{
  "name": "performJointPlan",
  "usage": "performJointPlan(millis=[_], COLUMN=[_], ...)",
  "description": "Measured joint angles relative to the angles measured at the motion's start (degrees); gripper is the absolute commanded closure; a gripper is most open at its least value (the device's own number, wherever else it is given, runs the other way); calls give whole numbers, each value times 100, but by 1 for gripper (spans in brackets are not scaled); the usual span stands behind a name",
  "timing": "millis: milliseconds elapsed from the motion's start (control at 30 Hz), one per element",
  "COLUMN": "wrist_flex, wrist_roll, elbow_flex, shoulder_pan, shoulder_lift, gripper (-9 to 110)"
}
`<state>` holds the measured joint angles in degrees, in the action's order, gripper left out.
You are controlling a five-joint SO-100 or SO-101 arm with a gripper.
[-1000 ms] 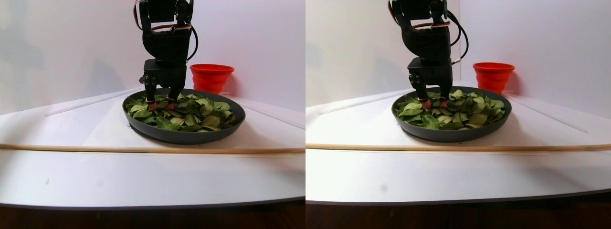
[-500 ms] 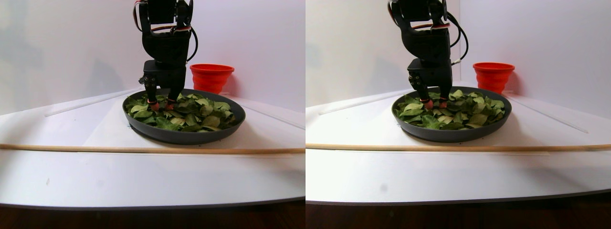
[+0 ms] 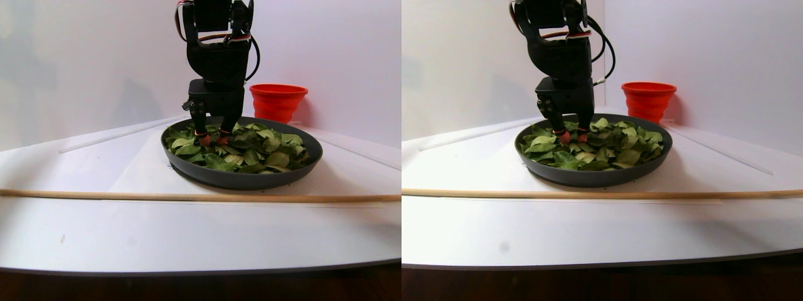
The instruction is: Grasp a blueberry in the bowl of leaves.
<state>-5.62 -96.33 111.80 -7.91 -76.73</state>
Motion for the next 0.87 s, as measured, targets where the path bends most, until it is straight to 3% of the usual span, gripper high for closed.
performJointPlan(millis=[867], wrist_flex=[0], wrist_roll=[-167], elbow_flex=[0], shoulder_pan=[-53], shoulder_lift=[-360], gripper=[92])
